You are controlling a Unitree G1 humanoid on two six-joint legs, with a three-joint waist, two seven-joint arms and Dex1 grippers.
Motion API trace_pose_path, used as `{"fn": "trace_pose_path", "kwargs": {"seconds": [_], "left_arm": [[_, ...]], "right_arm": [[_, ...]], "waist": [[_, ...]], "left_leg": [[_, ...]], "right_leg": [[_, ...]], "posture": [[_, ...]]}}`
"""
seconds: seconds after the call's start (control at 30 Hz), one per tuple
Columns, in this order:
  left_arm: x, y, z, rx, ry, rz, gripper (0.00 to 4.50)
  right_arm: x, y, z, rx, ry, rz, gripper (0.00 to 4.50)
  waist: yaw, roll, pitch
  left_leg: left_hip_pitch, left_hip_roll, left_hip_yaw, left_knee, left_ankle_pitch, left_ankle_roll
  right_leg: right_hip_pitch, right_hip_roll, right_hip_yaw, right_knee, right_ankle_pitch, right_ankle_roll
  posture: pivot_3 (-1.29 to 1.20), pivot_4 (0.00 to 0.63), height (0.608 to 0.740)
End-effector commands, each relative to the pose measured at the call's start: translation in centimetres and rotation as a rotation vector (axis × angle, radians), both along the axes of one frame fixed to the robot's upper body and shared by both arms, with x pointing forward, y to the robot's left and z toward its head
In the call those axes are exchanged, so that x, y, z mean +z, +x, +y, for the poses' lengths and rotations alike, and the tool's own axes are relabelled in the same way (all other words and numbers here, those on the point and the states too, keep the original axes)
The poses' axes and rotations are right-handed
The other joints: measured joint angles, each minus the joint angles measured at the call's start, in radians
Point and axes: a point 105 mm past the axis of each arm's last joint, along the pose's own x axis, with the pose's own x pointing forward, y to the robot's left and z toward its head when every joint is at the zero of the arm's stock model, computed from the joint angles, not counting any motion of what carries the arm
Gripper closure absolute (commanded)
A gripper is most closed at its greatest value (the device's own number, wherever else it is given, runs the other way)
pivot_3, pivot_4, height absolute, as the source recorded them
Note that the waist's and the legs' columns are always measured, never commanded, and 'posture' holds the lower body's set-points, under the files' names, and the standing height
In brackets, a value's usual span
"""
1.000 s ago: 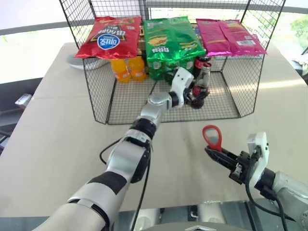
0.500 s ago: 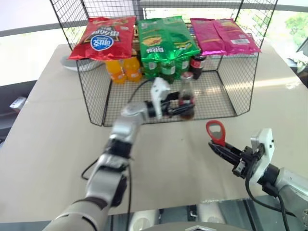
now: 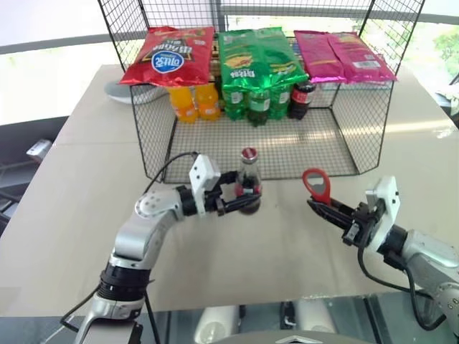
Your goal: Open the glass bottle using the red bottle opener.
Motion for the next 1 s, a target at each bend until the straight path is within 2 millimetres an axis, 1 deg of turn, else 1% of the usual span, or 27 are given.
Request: {"fn": "trace_pose_path", "kwargs": {"seconds": [0.03,0.1,0.23,0.33,0.4,0.53,0.57,0.63,0.7,0.73,0.77,0.87,1.0], "left_arm": [[0.6,-0.1,-0.1,-0.009,-0.02,-0.034,0.07],[1.1,0.0,0.0,0.001,-0.038,-0.04,0.07],[2.8,0.3,0.3,0.008,-0.053,-0.086,0.07],[3.4,0.3,0.4,0.006,-0.054,-0.097,0.07],[3.8,0.2,0.5,0.002,-0.058,-0.1,0.07],[3.9,-0.1,0.5,-0.014,-0.039,-0.093,0.07],[3.8,-0.2,0.4,-0.017,-0.038,-0.089,0.3],[3.5,-0.2,0.2,-0.022,-0.033,-0.085,0.95],[3.3,-0.3,-0.1,-0.032,-0.026,-0.084,1.9],[3.3,-0.3,-0.1,-0.036,-0.023,-0.087,2.16],[3.3,-0.3,-0.2,-0.038,-0.021,-0.089,2.13],[3.4,-0.3,-0.2,-0.042,-0.021,-0.093,2.13],[3.4,-0.4,-0.4,-0.058,-0.019,-0.094,2.13]], "right_arm": [[0.9,0.1,0.4,0.026,-0.012,-0.06,4.5],[1.0,0.3,0.6,0.029,-0.022,-0.082,4.5],[1.9,1.3,1.1,0.011,-0.069,-0.181,4.5],[2.5,1.8,1.4,0.001,-0.097,-0.243,4.5],[2.9,2.2,1.7,-0.003,-0.156,-0.308,4.5],[3.7,3.1,2.6,-0.011,-0.258,-0.447,4.5],[3.8,3.4,3.0,-0.011,-0.295,-0.495,4.5],[3.7,4.0,3.8,-0.018,-0.358,-0.585,4.5],[3.7,4.6,4.6,-0.028,-0.409,-0.676,4.5],[3.7,4.8,5.0,-0.029,-0.42,-0.707,4.5],[3.8,5.0,5.4,-0.031,-0.453,-0.77,4.5],[3.9,5.2,6.2,-0.044,-0.484,-0.877,4.5],[4.4,5.5,7.1,-0.078,-0.48,-0.968,4.5]], "waist": [[-0.003,0.0,0.0],[-0.007,0.0,0.0],[-0.008,0.0,0.0],[-0.009,0.0,0.0],[-0.009,0.0,0.0],[-0.009,0.0,0.0],[-0.009,0.0,0.0],[-0.01,0.0,0.0],[-0.01,0.0,0.0],[-0.01,0.0,0.0],[-0.009,0.0,0.0],[-0.008,0.0,0.0],[-0.009,0.0,0.0]], "left_leg": [[0.0,0.0,0.0,0.0,0.0,0.0],[0.0,0.0,0.0,0.0,0.0,0.0],[0.0,0.0,0.0,0.0,0.0,0.0],[0.0,0.0,0.0,0.0,0.0,0.0],[0.0,0.001,0.0,0.0,0.0,0.0],[0.0,0.0,0.001,0.0,0.0,0.0],[0.0,0.0,0.001,0.0,0.0,0.0],[0.0,0.001,0.001,0.0,0.0,0.0],[0.0,0.001,0.002,0.0,0.0,0.0],[0.001,0.001,0.002,0.0,0.0,-0.001],[0.001,0.001,0.002,0.0,0.0,-0.001],[0.0,0.001,0.003,0.0,0.0,-0.001],[0.0,0.001,0.006,0.0,0.0,-0.001]], "right_leg": [[0.0,0.0,0.0,0.0,0.0,0.0],[0.0,0.0,0.0,0.0,0.0,0.0],[0.0,0.0,0.0,0.0,0.0,0.0],[0.0,0.001,0.0,0.0,0.0,0.0],[0.0,0.001,0.001,0.0,0.0,0.0],[-0.001,0.001,0.001,0.0,0.0,0.0],[-0.001,0.001,0.001,0.0,0.0,0.0],[-0.001,0.002,0.002,0.0,0.0,0.0],[-0.001,0.002,0.002,0.0,0.0,0.0],[-0.001,0.002,0.002,0.0,0.0,0.0],[-0.001,0.002,0.002,0.001,0.0,0.0],[-0.004,0.002,0.004,0.001,0.0,0.0],[-0.004,0.002,0.005,0.001,0.0,0.0]], "posture": [[0.0,0.15,0.74],[0.0,0.15,0.74],[0.0,0.15,0.74],[0.0,0.15,0.74],[0.0,0.15,0.74],[0.0,0.15,0.74],[0.0,0.15,0.74],[0.0,0.15,0.74],[0.0,0.15,0.74],[0.0,0.15,0.74],[0.0,0.15,0.74],[0.0,0.15,0.74],[0.0,0.15,0.74]]}}
